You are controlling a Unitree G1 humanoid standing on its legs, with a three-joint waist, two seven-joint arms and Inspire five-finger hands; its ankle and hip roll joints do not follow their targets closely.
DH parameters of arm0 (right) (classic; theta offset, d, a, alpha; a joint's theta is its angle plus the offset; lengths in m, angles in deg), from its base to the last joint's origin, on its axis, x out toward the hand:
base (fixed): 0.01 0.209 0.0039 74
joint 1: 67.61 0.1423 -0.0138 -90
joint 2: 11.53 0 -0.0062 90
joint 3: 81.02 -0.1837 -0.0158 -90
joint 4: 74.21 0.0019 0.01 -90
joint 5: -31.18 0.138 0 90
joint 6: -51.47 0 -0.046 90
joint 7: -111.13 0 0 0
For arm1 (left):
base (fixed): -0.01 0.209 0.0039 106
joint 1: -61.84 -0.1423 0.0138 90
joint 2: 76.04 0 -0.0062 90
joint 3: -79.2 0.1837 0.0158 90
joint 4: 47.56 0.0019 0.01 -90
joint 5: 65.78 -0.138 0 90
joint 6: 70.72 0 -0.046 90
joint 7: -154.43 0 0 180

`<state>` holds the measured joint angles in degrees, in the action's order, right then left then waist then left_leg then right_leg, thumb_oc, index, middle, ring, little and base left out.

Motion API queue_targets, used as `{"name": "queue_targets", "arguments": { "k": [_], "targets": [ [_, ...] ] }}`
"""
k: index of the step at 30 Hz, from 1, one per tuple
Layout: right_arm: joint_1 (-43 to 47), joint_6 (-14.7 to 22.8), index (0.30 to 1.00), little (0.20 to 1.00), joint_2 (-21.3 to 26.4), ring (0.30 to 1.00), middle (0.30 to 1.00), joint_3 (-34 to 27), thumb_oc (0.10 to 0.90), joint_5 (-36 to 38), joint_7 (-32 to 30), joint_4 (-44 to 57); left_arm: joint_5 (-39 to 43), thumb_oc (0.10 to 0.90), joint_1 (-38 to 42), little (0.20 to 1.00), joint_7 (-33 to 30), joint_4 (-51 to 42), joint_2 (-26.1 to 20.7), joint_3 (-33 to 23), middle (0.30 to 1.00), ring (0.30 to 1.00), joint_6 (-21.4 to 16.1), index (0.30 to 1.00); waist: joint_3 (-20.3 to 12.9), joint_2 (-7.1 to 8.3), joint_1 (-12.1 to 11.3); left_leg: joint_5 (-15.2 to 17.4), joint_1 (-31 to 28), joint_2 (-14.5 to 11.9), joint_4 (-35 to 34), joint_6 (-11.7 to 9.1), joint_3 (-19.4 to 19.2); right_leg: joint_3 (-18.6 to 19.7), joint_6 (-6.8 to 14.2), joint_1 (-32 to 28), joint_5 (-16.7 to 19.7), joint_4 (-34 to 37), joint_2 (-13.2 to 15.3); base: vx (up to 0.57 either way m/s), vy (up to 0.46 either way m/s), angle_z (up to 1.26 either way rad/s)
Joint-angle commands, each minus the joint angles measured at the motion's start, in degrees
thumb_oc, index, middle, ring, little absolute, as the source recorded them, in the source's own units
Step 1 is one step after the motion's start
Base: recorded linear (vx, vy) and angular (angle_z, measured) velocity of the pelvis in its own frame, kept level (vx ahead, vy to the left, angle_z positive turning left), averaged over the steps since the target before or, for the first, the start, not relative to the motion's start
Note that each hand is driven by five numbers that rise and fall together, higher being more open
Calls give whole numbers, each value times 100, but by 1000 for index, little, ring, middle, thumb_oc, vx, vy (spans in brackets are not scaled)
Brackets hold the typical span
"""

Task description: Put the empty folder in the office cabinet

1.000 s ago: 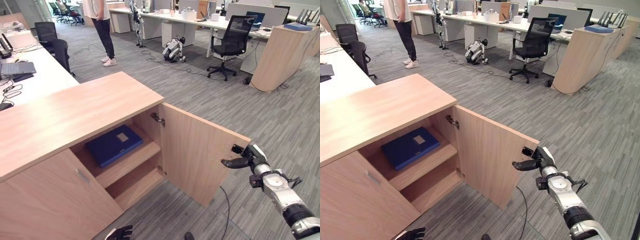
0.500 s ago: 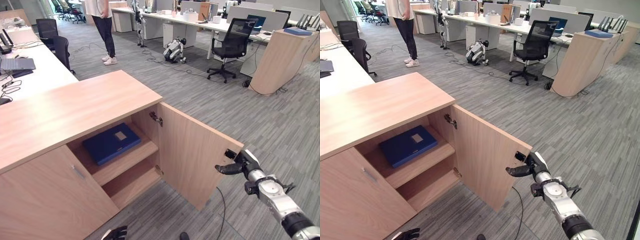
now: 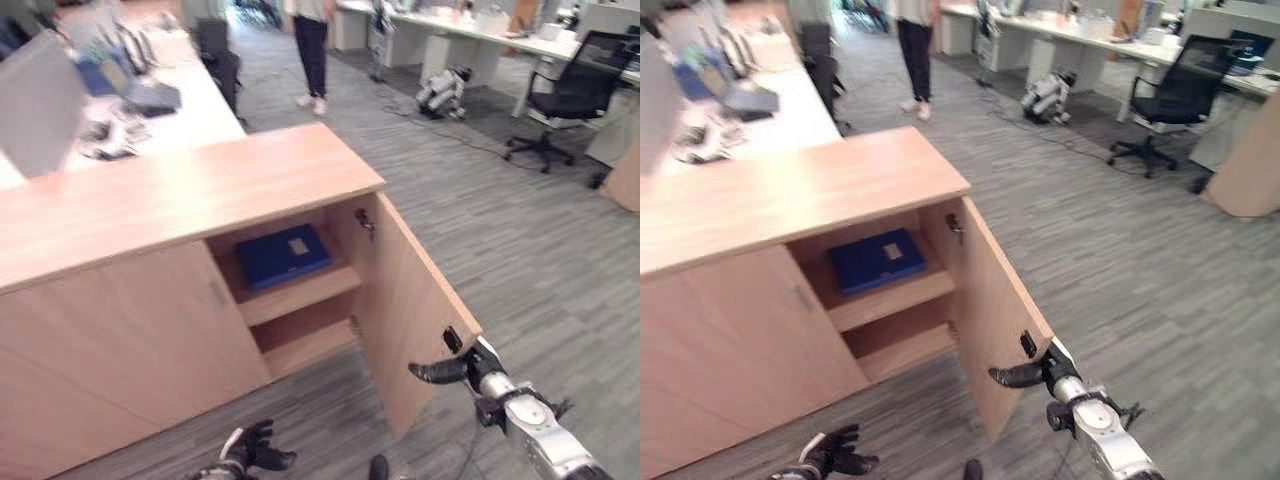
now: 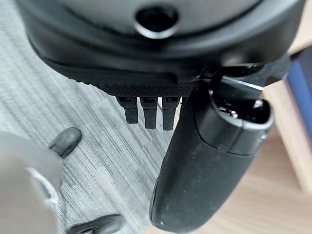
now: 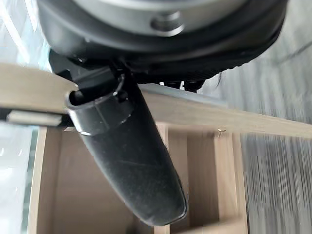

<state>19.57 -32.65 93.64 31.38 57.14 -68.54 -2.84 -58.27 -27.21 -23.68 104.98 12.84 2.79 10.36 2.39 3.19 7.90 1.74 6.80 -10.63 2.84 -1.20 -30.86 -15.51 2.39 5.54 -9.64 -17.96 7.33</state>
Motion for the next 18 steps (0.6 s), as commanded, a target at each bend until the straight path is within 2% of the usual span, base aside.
{"name": "queue_targets", "arguments": {
  "k": [1, 4, 5, 7, 8, 9, 11, 12, 13, 14, 15, 18],
  "targets": [
    [1553, 430, 900, 900, -728, 900, 900, 245, 800, -1, 561, 362, -197, 800, 41, 900, -68, -159, -456, -30, 900, 900, -101, 900, 284, 13, -583, -180, -984, 426, -405, -118, -126, -568, 521, -1471, 189, 1284, 87, 106, 164, 141],
    [2049, 435, 900, 900, -1049, 900, 900, 522, 800, 84, 580, 211, -205, 800, 79, 900, -86, -183, -535, -53, 900, 900, -122, 900, 339, -77, -719, -109, -1177, 602, -708, 64, -80, -647, 885, -1137, 323, 395, 435, 142, 221, 54],
    [2341, 444, 900, 900, -1216, 900, 900, 697, 800, 109, 585, 141, -169, 800, 89, 900, -121, -171, -566, -30, 900, 900, -122, 900, 367, -104, -775, -65, -1206, 672, -730, 134, -15, -659, 1024, -957, 547, -56, 608, 141, 199, 72],
    [2917, 474, 900, 900, -1454, 900, 900, 1023, 800, 100, 588, 142, -30, 800, 224, 900, -228, -156, -637, -32, 900, 900, -142, 900, 531, -179, -820, -56, -1241, 679, -755, 190, 92, -378, 1156, -508, 731, -828, 732, 111, 124, 78],
    [3148, 515, 900, 900, -1528, 900, 900, 1151, 800, 122, 596, 211, -12, 800, 334, 900, -284, -152, -675, 26, 900, 900, -155, 900, 562, -214, -831, -74, -1215, 669, -765, 187, 206, -122, 1170, -453, 606, -831, 562, 26, 27, 120],
    [3257, 555, 900, 900, -1566, 900, 900, 1251, 800, 156, 601, 275, 7, 800, 406, 900, -298, -156, -684, 43, 900, 900, -167, 900, 587, -281, -836, -208, -1150, 581, -780, 190, 254, 134, 1047, -378, 547, -637, 312, 37, -24, 146],
    [3467, 585, 900, 900, -1560, 900, 900, 1512, 800, 187, 734, 627, -17, 800, 519, 900, -307, -32, -702, 106, 900, 900, -176, 900, 584, -345, -801, -258, -1030, 584, -784, 118, 668, 877, 904, -353, 127, -89, -183, 93, -56, 134],
    [3597, 584, 900, 900, -1538, 900, 900, 1611, 800, 237, 799, 792, -31, 800, 584, 900, -314, 17, -708, 131, 900, 900, -184, 900, 585, -315, -787, -231, -1025, 675, -784, 112, 851, 1172, 840, -431, 58, 291, -235, 128, -77, 147],
    [3776, 588, 900, 900, -1524, 900, 900, 1732, 800, 252, 856, 953, -65, 800, 683, 900, -330, 112, -740, 169, 900, 900, -191, 900, 565, -294, -806, -190, -1002, 754, -784, 102, 1009, 1396, 780, -520, 135, 730, -234, 74, -50, 115],
    [3782, 588, 900, 900, -1523, 900, 900, 1732, 800, 253, 856, 953, -66, 800, 689, 900, -330, 115, -739, 167, 900, 900, -192, 900, 558, -305, -810, -204, -984, 738, -784, 97, 1005, 1396, 772, -516, 170, 764, -251, 83, -100, 91],
    [3827, 562, 900, 900, -1329, 900, 900, 1810, 800, 211, 1049, 1373, -237, 800, 716, 900, -304, 265, -795, 203, 900, 900, -233, 900, 514, -234, -758, -157, -980, 804, -784, 59, 1213, 1560, 732, -597, 225, 1083, -187, 45, -72, 49],
    [3836, 525, 900, 900, -1283, 900, 900, 1795, 800, 312, 1054, 1610, -363, 800, 744, 900, -343, 340, -752, 181, 900, 900, -179, 900, 407, -223, -778, -158, -995, 815, -784, 44, 1321, 1504, 682, -645, 284, 1209, -183, 85, -101, 113]
  ]
}}
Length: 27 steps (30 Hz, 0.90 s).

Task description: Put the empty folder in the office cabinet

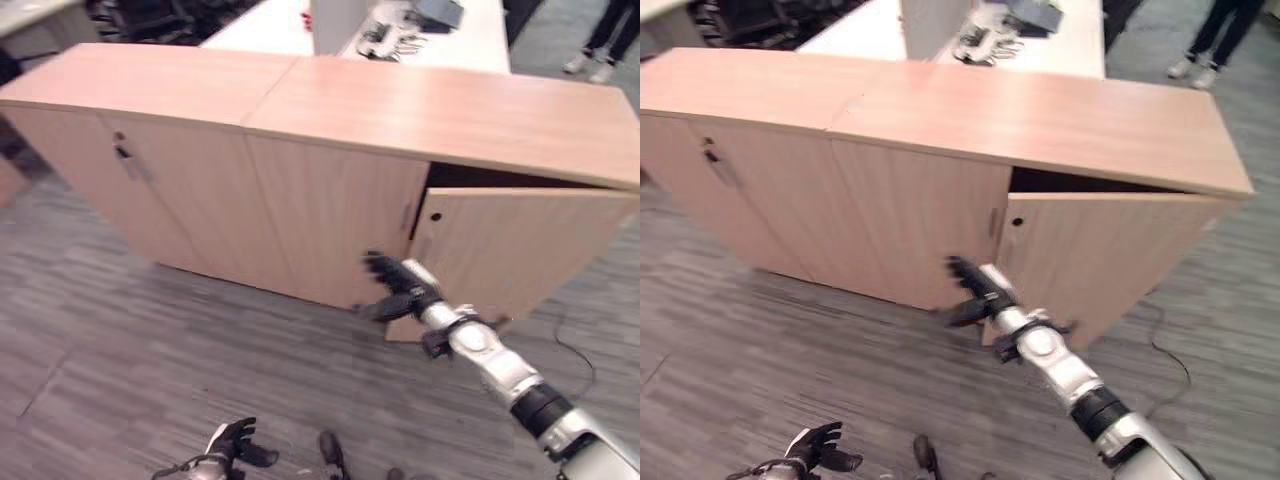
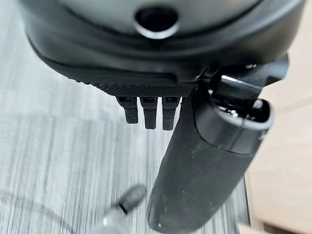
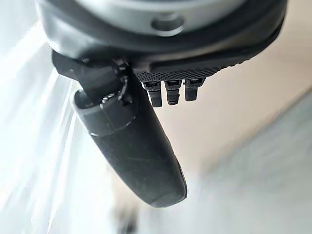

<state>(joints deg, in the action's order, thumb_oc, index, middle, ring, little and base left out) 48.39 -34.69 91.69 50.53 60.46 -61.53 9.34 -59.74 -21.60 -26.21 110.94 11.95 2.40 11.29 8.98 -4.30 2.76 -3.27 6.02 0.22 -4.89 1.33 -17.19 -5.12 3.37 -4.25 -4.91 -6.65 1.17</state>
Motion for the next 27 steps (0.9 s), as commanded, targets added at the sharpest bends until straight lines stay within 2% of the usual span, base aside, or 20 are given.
{"name": "queue_targets", "arguments": {
  "k": [1, 5, 8, 12, 18, 20, 21, 25, 27],
  "targets": [
    [843, 780, 900, 900, -960, 900, 900, -201, 800, -126, 315, 468, -244, 800, 117, 900, -134, -180, -587, 101, 900, 900, -224, 900, -302, 528, -271, 361, -968, -248, -11, -232, -17, 361, 570, 196, -142, 210, 448, 79, -132, 173],
    [6, 719, 900, 900, -546, 900, 900, -588, 800, -156, 361, 454, -376, 800, -225, 900, -41, -123, -403, -33, 900, 900, -228, 900, -384, 491, -147, 405, -1123, -217, -11, -254, -47, 335, 545, -102, -51, 569, 457, 43, -67, 106],
    [-924, 682, 900, 900, -277, 900, 900, -1074, 800, -144, 368, 216, -440, 800, -391, 900, 8, -136, -270, -87, 900, 900, -230, 900, -442, 449, -1, 426, -1223, -235, -11, -299, -115, 342, 547, -276, 8, 831, 461, 22, -43, -3],
    [-2135, 617, 900, 900, -177, 900, 900, -1730, 800, -241, 301, -293, -389, 800, -400, 900, 50, -203, -156, -134, 900, 900, -241, 900, -474, 407, 230, 430, -1286, -280, -11, -344, -263, 475, 543, -291, 64, 952, 408, -12, -55, -28],
    [-2986, 555, 900, 900, -430, 900, 900, -2203, 800, -391, 184, -1242, -243, 800, -376, 900, 67, -332, -105, -131, 900, 900, -273, 900, -479, 347, 465, 412, -1356, -342, -11, -375, -442, 648, 532, -250, 90, 996, 335, -10, -44, -33],
    [-3314, 546, 900, 900, -690, 900, 900, -2435, 800, -507, 0, -2038, 57, 800, -385, 900, 40, -408, -47, -197, 900, 900, -296, 900, -466, 305, 600, 402, -1396, -368, -11, -382, -548, 750, 522, -211, 101, 992, 283, -15, -38, -37],
    [-3310, 553, 900, 900, -694, 900, 900, -2434, 800, -509, 0, -2047, 60, 800, -386, 900, 41, -409, -49, -196, 900, 900, -296, 900, -465, 306, 594, 403, -1399, -369, -11, -383, -553, 755, 522, -212, 100, 990, 282, -21, -31, -42],
    [-3509, 525, 900, 900, -1013, 900, 900, -2807, 800, -788, -347, -3464, 465, 800, -488, 900, 55, -584, 95, -209, 900, 900, -339, 900, -426, 232, 798, 393, -1506, -414, -11, -381, -774, 946, 516, -149, 108, 947, 205, -22, -31, -33],
    [-3552, 509, 900, 900, -1034, 900, 900, -2878, 800, -806, -375, -3675, 463, 800, -502, 900, 71, -586, 106, -173, 900, 900, -339, 900, -416, 213, 848, 395, -1536, -418, -11, -380, -836, 1006, 509, -130, 112, 941, 177, -17, -10, -34]
  ]
}}
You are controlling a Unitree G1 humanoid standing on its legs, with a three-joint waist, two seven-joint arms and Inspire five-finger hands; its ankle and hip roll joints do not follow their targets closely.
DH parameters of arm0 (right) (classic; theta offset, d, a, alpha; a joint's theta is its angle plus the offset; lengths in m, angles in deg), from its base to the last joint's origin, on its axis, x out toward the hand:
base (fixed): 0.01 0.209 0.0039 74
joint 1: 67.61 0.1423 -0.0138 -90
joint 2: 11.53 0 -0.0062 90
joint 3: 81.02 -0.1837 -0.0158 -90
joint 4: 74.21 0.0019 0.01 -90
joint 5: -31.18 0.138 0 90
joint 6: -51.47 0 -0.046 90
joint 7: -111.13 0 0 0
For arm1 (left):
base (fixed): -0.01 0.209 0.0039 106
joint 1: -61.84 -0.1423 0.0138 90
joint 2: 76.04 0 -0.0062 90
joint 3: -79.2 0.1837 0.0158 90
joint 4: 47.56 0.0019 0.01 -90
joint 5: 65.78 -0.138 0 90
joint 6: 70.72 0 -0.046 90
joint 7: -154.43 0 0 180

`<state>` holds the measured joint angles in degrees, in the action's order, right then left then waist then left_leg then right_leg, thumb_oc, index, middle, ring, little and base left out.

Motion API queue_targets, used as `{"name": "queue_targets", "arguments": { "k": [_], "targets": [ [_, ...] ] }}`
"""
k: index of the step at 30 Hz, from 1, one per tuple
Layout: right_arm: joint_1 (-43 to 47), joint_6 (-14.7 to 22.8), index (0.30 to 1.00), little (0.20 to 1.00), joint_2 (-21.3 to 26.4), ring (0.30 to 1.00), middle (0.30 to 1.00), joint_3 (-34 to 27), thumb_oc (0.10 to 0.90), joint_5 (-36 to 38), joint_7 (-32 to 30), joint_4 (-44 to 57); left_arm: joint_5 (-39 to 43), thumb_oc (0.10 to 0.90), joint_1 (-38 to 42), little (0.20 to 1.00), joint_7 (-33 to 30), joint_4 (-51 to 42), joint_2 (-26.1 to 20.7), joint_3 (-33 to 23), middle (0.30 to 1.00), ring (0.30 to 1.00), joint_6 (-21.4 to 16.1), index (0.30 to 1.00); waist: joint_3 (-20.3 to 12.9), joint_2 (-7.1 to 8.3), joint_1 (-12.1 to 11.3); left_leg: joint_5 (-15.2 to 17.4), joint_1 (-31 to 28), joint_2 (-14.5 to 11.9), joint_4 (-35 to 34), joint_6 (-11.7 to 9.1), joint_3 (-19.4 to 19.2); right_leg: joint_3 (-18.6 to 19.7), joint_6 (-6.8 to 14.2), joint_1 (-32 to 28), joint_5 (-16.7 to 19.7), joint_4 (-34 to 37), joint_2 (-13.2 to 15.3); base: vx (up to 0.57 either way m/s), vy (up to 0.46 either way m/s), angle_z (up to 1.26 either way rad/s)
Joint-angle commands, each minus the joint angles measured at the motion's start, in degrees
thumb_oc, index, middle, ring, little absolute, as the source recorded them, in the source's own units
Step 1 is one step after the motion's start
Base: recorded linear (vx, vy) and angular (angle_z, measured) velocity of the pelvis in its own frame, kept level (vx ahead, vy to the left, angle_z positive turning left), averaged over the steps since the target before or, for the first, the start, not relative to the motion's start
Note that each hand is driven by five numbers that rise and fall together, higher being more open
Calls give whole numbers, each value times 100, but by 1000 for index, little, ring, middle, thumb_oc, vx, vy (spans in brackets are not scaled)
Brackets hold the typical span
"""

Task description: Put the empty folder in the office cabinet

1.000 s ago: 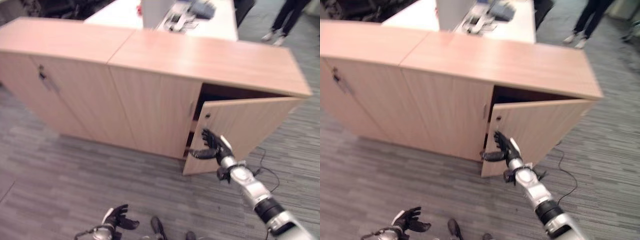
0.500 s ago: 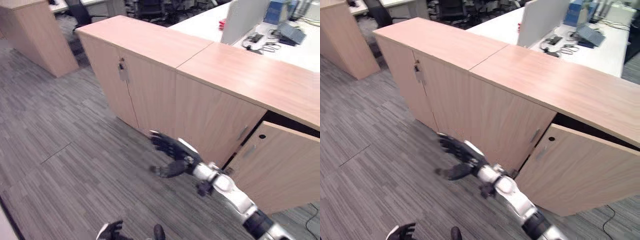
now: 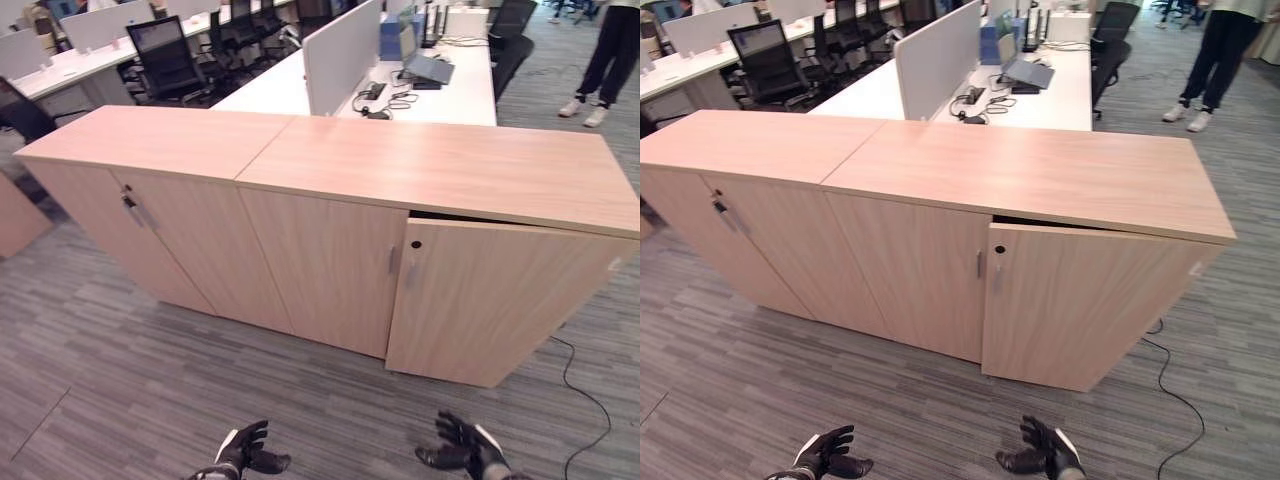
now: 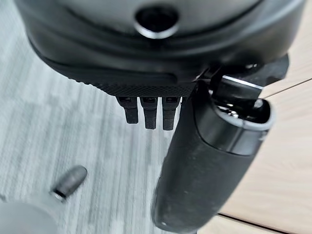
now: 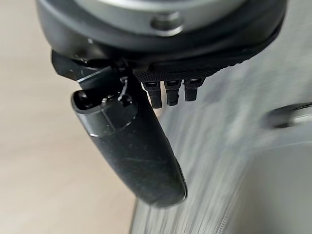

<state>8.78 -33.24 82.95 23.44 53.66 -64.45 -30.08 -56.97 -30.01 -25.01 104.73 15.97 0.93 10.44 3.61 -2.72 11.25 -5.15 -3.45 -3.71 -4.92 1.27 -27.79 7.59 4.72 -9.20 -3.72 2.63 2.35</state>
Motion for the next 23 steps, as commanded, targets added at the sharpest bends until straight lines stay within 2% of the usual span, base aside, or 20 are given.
{"name": "queue_targets", "arguments": {
  "k": [1, 10, 23],
  "targets": [
    [385, 323, 900, 900, -201, 900, 900, -256, 800, -98, -86, -94, 173, 800, 313, 900, -5, 44, -275, 37, 900, 900, -241, 900, 129, 28, 58, 589, -627, -35, -8, -372, 132, -193, 368, 382, 3, -2, 33, -22, -9, -33],
    [593, 281, 900, 900, -256, 900, 900, -514, 800, 27, -152, -1156, 44, 800, 272, 900, 95, 133, -239, 213, 900, 900, -226, 900, 180, -45, 169, 610, -774, -44, -8, -350, -212, 73, 381, 458, 80, -17, -56, -9, 2, -25],
    [821, 270, 900, 900, -249, 900, 900, -653, 800, 152, -187, -1523, 110, 800, 332, 900, 146, 86, -168, 262, 900, 900, -229, 900, 185, -51, 108, 645, -836, -35, -6, -342, -210, -17, 367, 409, 73, -18, -56, 0, 2, -5]
  ]
}}
